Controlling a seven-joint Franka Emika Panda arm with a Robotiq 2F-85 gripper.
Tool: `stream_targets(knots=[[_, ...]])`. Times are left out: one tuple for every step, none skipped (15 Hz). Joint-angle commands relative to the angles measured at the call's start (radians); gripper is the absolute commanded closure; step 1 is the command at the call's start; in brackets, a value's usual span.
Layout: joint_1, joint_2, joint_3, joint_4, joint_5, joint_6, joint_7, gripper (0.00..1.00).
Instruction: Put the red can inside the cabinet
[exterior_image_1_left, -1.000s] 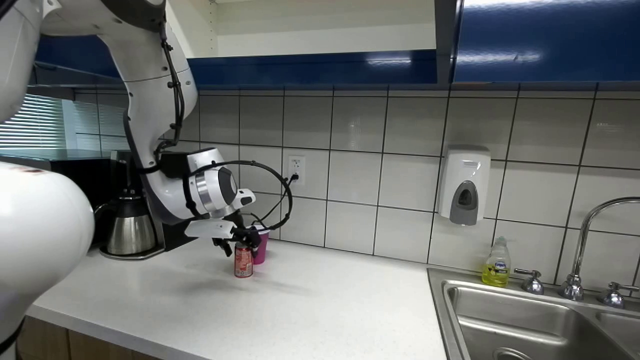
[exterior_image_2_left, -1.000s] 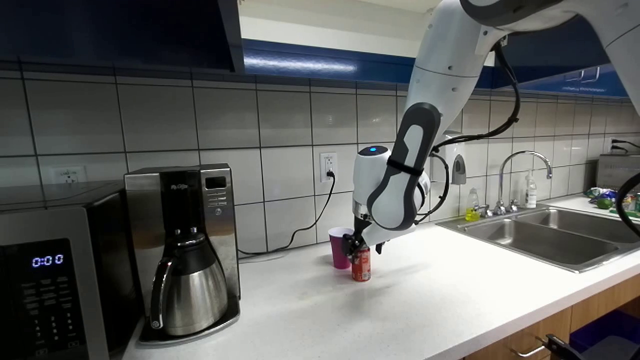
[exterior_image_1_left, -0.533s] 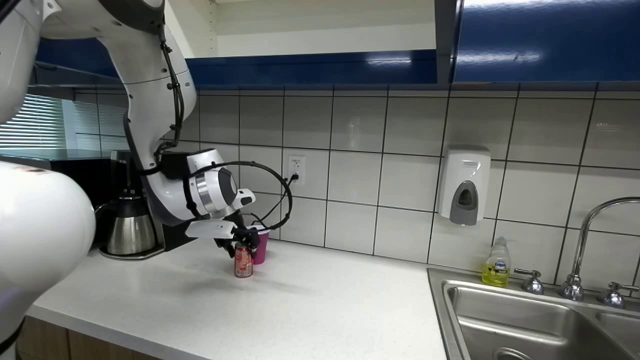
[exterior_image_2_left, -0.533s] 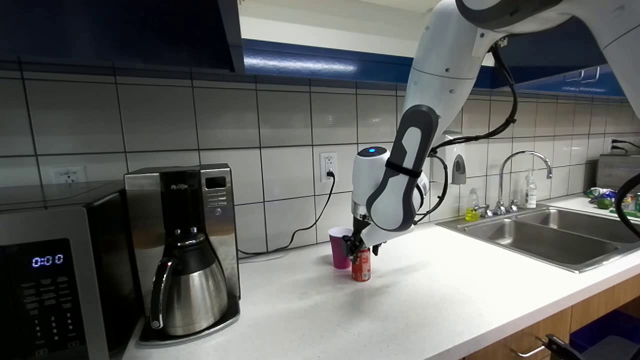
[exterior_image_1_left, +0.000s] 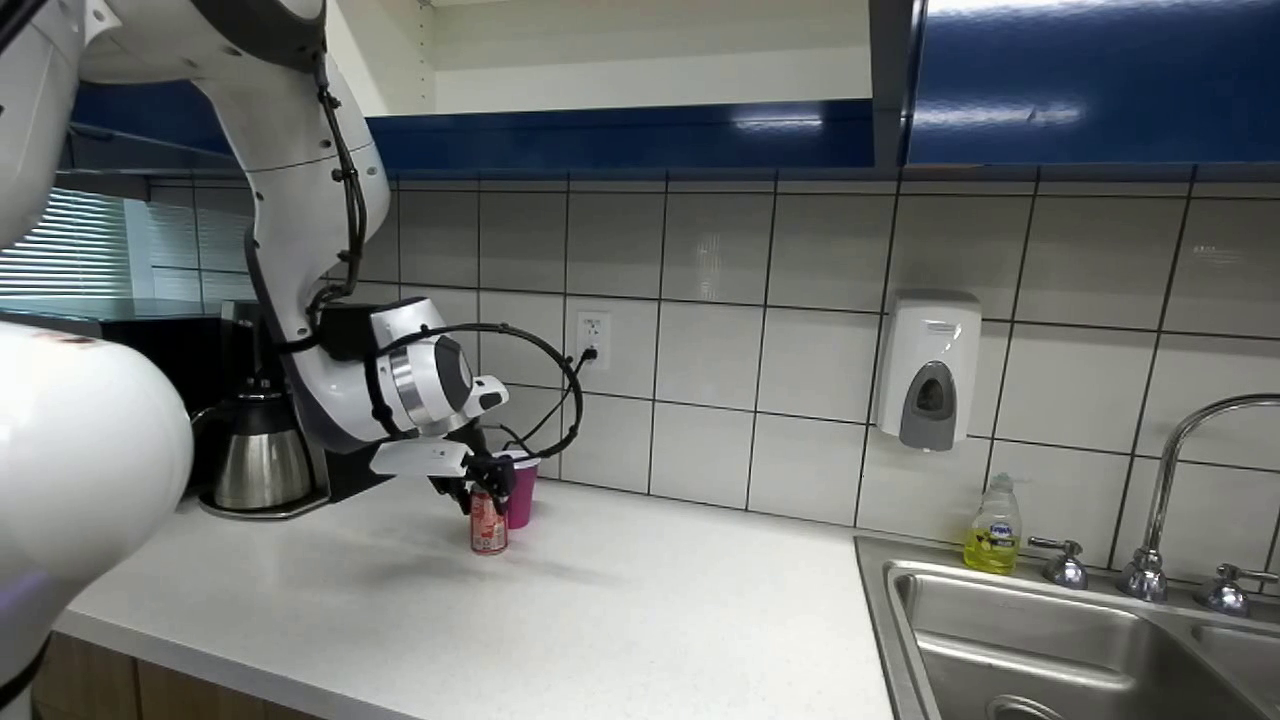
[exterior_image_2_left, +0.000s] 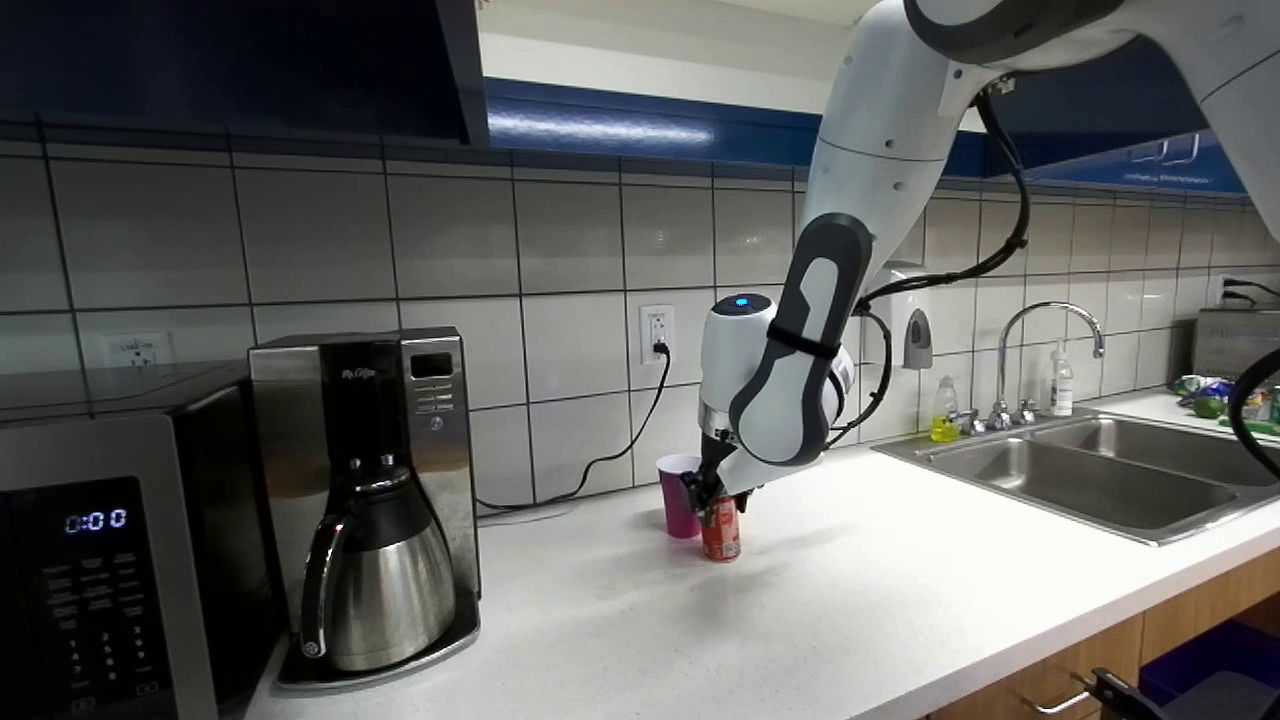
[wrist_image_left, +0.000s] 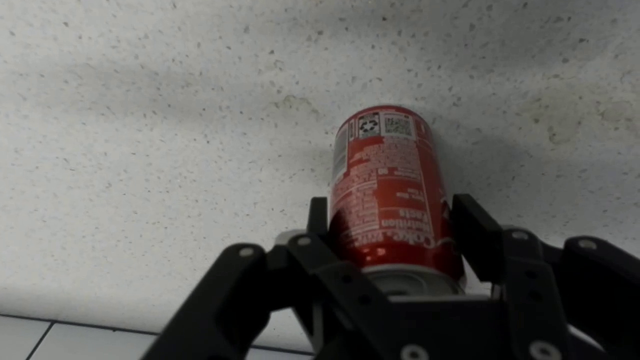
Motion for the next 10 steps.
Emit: stream_targets(knots=[[0.010, 0.005, -0.005, 0.004, 0.001, 0.015, 0.013, 0.62], [0.007, -0.002, 0.000, 0.001, 0.003, 0.011, 0.011, 0.62], [0.002, -0.016, 0.009, -0.005, 0.008, 0.000, 0.005, 0.62], [0.007, -0.026, 0.007, -0.010, 0.005, -0.007, 0.004, 0.62], [0.015, -0.040, 0.003, -0.018, 0.002, -0.016, 0.006, 0.62], [0.022, -0.053, 0.002, -0.025, 0.000, -0.023, 0.006, 0.62], [0.026, -0.063, 0.003, -0.031, 0.000, -0.026, 0.006, 0.62], [0.034, -0.075, 0.002, -0.039, -0.002, -0.034, 0.005, 0.62], [0.041, -0.093, 0.003, -0.049, -0.001, -0.046, 0.003, 0.62], [0.051, -0.108, 0.000, -0.056, -0.004, -0.054, 0.002, 0.62]])
